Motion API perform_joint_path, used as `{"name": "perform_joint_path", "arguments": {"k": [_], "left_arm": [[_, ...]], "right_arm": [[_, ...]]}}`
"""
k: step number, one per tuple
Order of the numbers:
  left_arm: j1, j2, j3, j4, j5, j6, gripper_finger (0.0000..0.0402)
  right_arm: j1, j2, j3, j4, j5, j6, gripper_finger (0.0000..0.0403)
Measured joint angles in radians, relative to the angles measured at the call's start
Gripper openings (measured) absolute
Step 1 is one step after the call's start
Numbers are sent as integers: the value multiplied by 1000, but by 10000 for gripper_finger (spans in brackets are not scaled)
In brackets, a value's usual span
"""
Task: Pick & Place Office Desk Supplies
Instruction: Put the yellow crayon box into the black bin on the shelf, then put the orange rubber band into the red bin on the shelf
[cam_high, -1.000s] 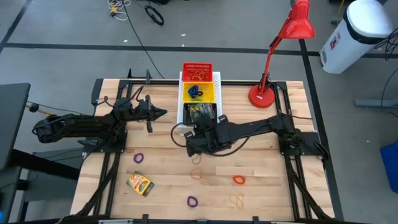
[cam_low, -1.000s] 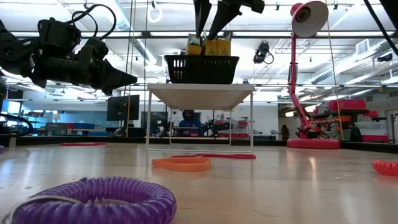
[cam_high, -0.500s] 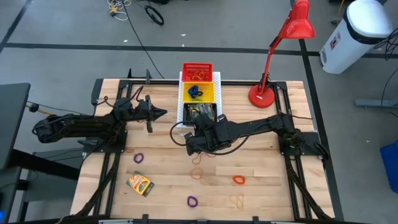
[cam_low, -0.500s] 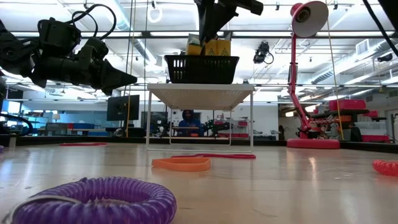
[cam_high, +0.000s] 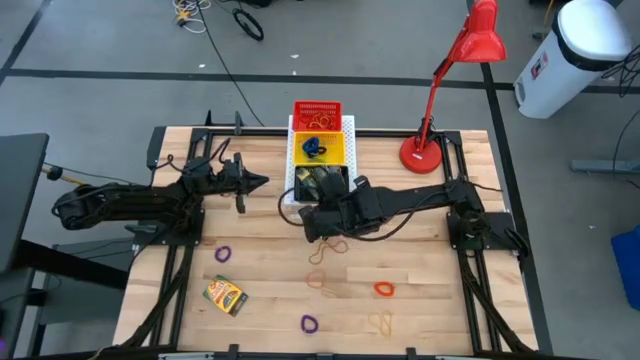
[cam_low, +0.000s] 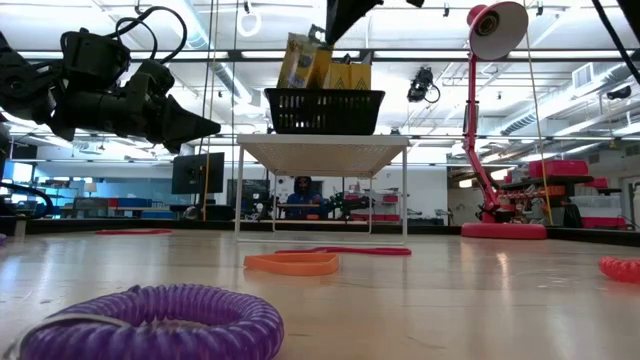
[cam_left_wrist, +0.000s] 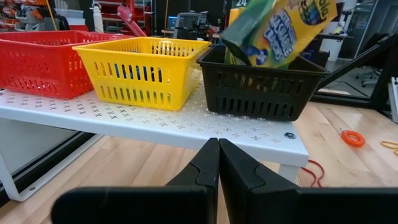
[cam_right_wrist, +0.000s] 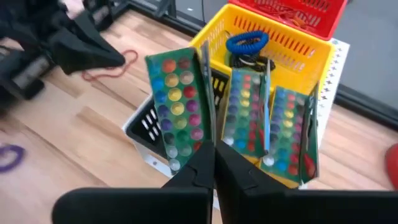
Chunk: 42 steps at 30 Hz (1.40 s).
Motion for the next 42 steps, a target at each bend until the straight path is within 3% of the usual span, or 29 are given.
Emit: {"name": "perform_joint_path", "arguments": {"k": [13,24,31,35,42], "left_arm": [[0,0,0,-9,-7,-4,13],[0,0,0,-9,-8,0,13],[0,0,0,-26,-8,0,13],[0,0,0,-7,-10,0,13],[-1,0,0,-1,45,-24,13]], "right_arm": [[-97,-60,0,79,-210,42,17],[-137,-73,3,77,-261,22,18],[-137,-82,3,84,-252,-114,32],[-122,-101,3,109,-246,-282,46],[15,-137,-104,104,-159,-503,8]]}}
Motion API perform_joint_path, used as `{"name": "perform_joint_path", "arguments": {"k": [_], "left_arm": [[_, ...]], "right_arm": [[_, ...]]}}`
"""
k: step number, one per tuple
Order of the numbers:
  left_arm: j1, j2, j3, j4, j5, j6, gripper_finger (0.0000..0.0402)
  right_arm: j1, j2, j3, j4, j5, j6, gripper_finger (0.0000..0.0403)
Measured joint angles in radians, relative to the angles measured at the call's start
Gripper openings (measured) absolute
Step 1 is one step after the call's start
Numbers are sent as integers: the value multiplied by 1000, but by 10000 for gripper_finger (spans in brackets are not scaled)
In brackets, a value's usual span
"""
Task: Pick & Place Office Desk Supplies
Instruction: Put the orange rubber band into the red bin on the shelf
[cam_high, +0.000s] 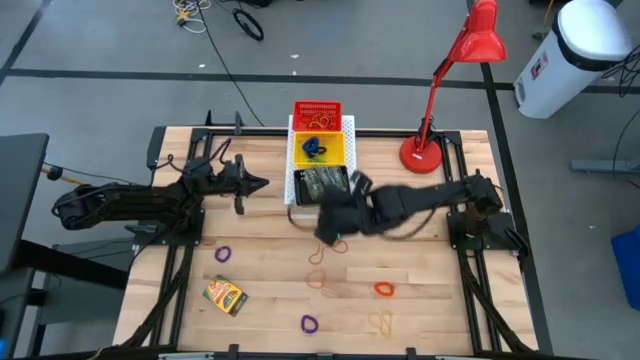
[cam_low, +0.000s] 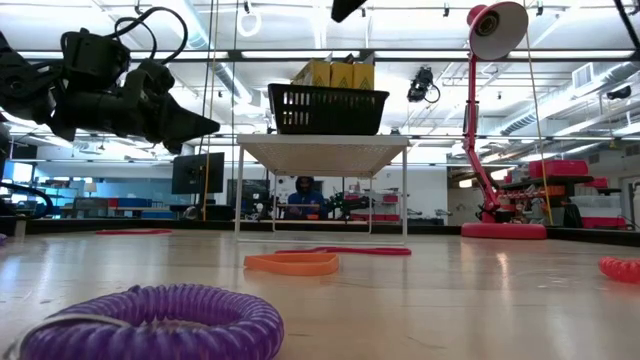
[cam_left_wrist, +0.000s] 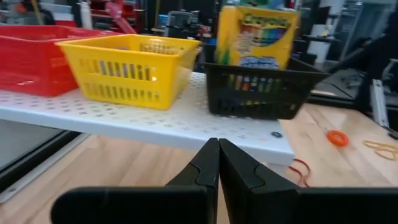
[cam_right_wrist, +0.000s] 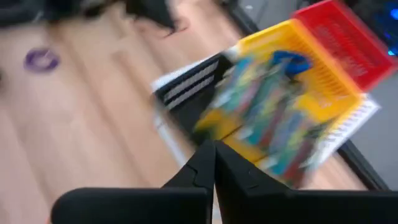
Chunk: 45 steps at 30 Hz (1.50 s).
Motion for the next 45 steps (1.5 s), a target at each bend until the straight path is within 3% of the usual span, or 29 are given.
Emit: {"name": "perform_joint_path", "arguments": {"k": [4,11,19,27,32,37,45], "left_arm": [[-45,0,0,-5,-2,25,12],[-243,0,0,-59,-19,58,7],[-598,0,0,-280,-284,59,6],[-1022,36,4,-353,-724,-120,7],[-1195,111,63,-389,-942,-226,12],[-1272,239,190,-406,-1033,-281,26],[-1292,546,426,-412,-1051,-288,82]], "right_arm": [[81,-62,-196,139,3,-50,4],[166,-248,-677,687,-66,-162,3],[256,-332,-1032,1054,-102,-213,2],[294,-331,-1151,1210,-102,-199,2],[299,-331,-1156,1221,-102,-198,11],[295,-331,-1156,1221,-101,-197,24],[296,-331,-1156,1221,-100,-197,27]]}}
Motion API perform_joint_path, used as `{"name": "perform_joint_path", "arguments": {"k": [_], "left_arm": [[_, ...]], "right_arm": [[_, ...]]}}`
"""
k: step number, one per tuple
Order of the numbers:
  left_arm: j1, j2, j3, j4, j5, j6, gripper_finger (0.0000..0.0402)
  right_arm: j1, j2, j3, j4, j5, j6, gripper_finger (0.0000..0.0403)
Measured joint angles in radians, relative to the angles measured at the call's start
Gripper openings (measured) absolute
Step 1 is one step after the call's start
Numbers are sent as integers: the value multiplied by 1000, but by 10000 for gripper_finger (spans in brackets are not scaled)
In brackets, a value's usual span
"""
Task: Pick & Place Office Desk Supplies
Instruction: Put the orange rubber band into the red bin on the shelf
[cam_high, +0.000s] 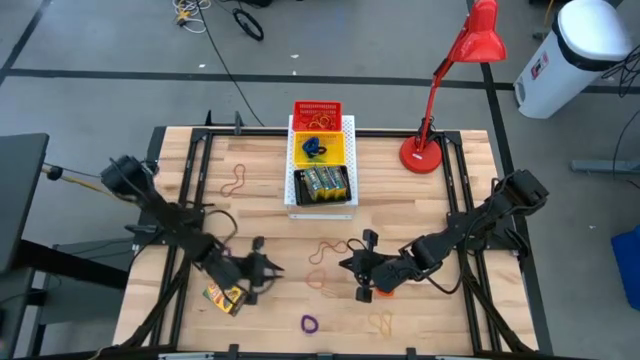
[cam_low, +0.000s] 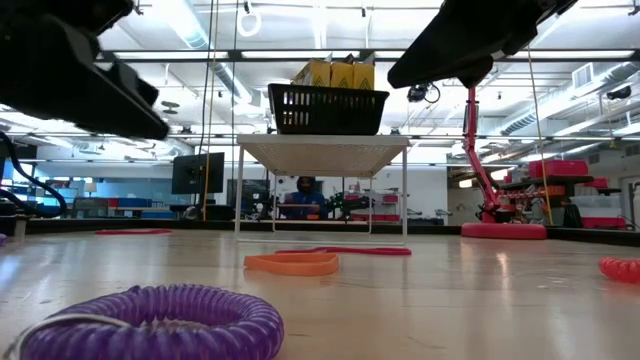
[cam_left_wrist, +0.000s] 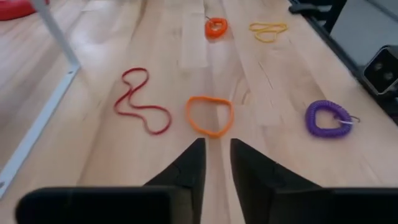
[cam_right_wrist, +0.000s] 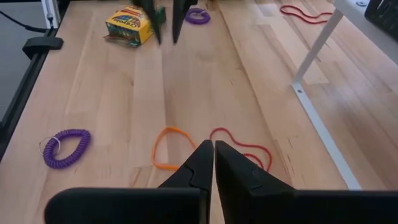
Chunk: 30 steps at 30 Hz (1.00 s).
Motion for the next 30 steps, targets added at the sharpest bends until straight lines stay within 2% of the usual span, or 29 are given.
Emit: {"name": "perform_joint_path", "arguments": {"k": [7,16,22,26,30], "left_arm": [[12,231,168,1,6,34,124],[58,437,327,-1,7,95,130],[139,494,401,-37,182,112,130],[176,498,424,-114,252,119,127],[196,496,434,-164,326,105,93]], "right_arm": [[0,0,0,0,-1,0,27],[0,1,0,0,-3,0,27],[0,1,0,0,-2,0,27],[0,1,0,0,-2,0,27],[0,1,0,0,-2,0,27]]}}
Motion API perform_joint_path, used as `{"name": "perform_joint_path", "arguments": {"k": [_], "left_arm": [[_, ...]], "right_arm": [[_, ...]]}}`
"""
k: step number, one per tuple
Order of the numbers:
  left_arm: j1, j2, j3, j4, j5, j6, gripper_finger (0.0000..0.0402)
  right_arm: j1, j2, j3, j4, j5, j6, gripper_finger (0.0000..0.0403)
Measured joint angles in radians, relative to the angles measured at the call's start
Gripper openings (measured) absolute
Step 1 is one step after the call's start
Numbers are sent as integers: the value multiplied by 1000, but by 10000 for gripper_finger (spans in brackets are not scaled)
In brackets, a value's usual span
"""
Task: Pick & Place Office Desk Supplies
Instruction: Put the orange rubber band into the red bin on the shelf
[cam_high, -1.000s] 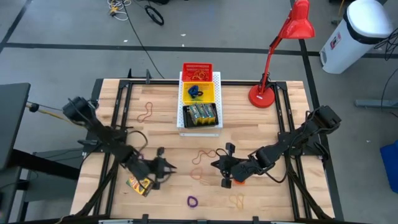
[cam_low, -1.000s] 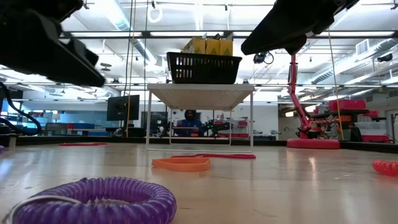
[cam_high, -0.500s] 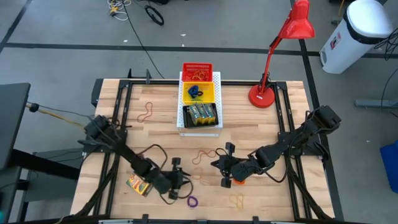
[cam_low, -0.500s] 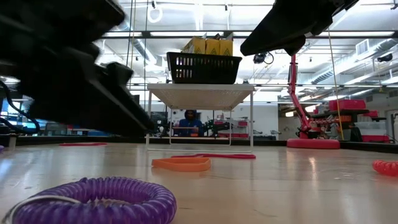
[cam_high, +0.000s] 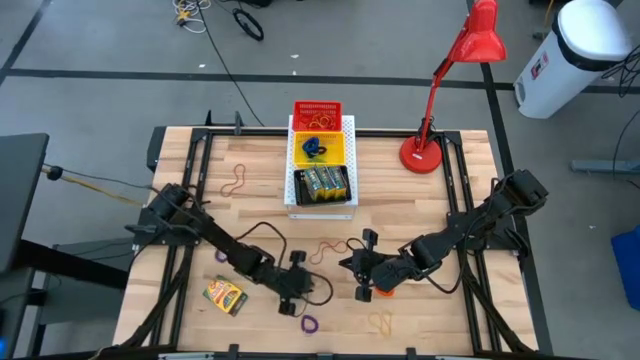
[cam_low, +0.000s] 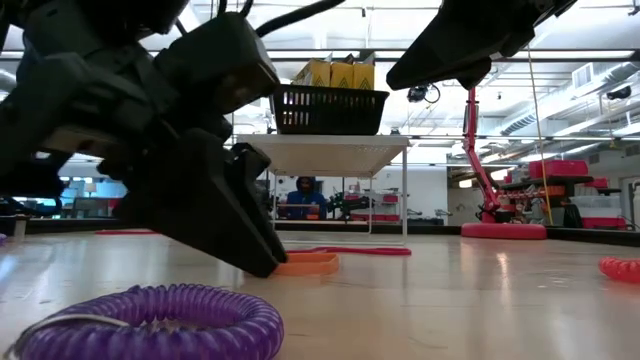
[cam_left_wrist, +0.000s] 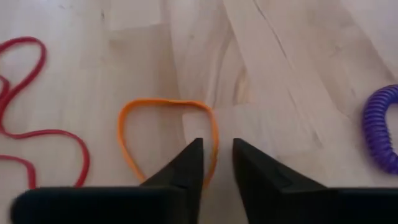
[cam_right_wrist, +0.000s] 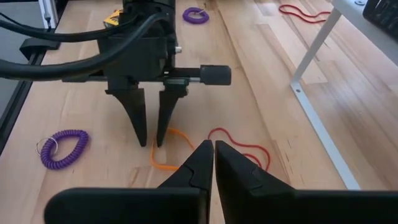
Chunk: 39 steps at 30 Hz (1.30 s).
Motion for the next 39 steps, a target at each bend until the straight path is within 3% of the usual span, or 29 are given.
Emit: {"name": "perform_joint_path", "arguments": {"k": [4,10,22,27,30,34,39], "left_arm": [[-10,-3,1,-23,-13,18,20],[-69,-81,-7,-139,-121,42,5],[-204,-583,-13,-591,-545,-74,3],[-191,-795,-13,-770,-706,-110,3],[-125,-904,-12,-824,-762,-87,3],[63,-1008,-12,-794,-687,40,3],[424,-1034,-12,-585,-348,289,3]], "right_arm": [[0,0,0,0,0,0,27],[0,0,0,0,0,0,27],[0,0,0,-2,1,0,27],[0,0,0,0,1,0,27],[0,0,0,0,1,0,27],[0,0,0,0,1,0,27],[0,0,0,0,1,0,27]]}}
